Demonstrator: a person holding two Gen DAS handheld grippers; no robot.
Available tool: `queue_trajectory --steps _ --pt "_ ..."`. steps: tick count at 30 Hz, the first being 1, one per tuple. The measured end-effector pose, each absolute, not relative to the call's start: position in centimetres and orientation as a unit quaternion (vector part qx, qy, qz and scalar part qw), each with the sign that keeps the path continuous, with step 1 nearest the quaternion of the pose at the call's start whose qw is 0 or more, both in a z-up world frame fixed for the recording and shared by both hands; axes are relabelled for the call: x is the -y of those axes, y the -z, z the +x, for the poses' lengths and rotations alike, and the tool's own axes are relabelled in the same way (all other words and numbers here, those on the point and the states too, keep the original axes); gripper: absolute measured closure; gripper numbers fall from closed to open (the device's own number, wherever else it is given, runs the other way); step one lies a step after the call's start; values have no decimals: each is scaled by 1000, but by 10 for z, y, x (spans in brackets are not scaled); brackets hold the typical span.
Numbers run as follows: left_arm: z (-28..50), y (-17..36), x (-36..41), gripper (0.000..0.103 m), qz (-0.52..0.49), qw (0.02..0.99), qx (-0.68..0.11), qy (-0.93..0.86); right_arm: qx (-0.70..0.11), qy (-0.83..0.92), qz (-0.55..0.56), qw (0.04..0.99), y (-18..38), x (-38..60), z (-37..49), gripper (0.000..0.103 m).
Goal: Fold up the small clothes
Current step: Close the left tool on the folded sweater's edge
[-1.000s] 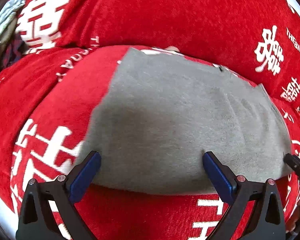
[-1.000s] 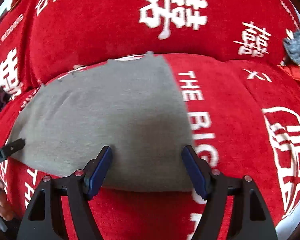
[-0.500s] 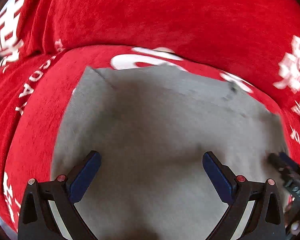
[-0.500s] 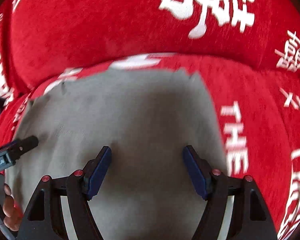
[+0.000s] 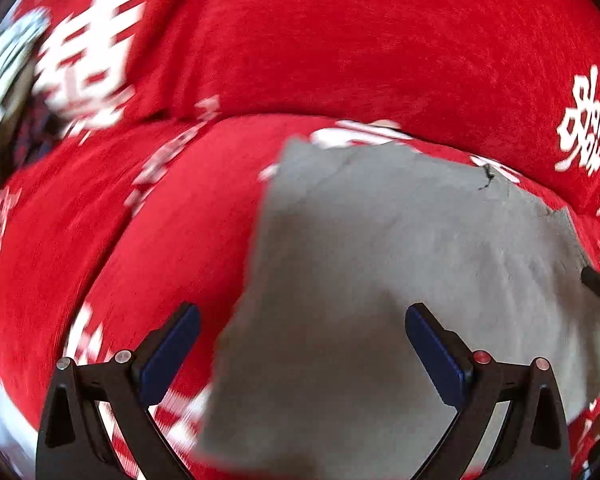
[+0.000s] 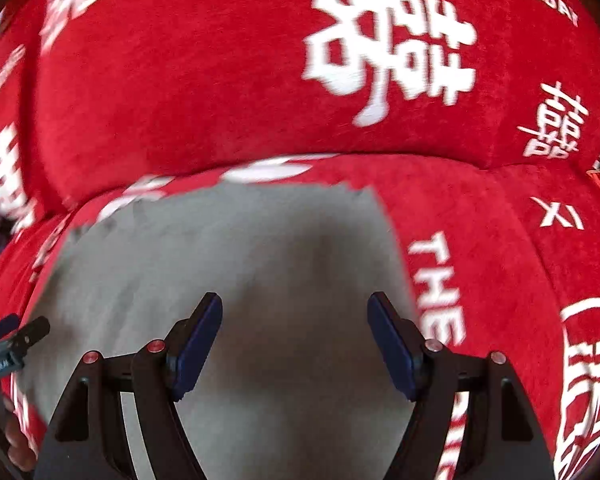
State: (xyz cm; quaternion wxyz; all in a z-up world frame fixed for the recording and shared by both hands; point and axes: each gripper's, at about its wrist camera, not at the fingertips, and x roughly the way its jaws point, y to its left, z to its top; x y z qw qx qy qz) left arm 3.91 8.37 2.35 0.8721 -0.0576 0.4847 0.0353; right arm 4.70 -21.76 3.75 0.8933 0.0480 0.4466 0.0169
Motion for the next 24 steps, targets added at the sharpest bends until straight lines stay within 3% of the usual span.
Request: queue_trajectory --steps 6,13,15,16,18,20,24 --pt "-11 4 -128 1 -168 854 -491 31 -442 -52 35 895 -36 185 23 25" --pt "0 8 -124 1 -250 838 -476 98 -445 -66 15 893 -37 161 18 25" --pt "5 7 -117 21 -249 840 -472 104 -444 -72 7 893 -40 155 22 25" --pt "7 9 -115 44 -253 837 -473 112 -445 -77 6 892 -42 152 24 25" --pt "9 13 -117 51 -262 831 -476 116 -454 -91 6 886 -45 142 34 25" --pt "9 15 -121 69 -264 836 -469 106 -465 -107 13 879 -45 133 45 25" --pt "5 19 -131 76 -281 834 -462 111 -497 -154 44 853 -45 99 83 24"
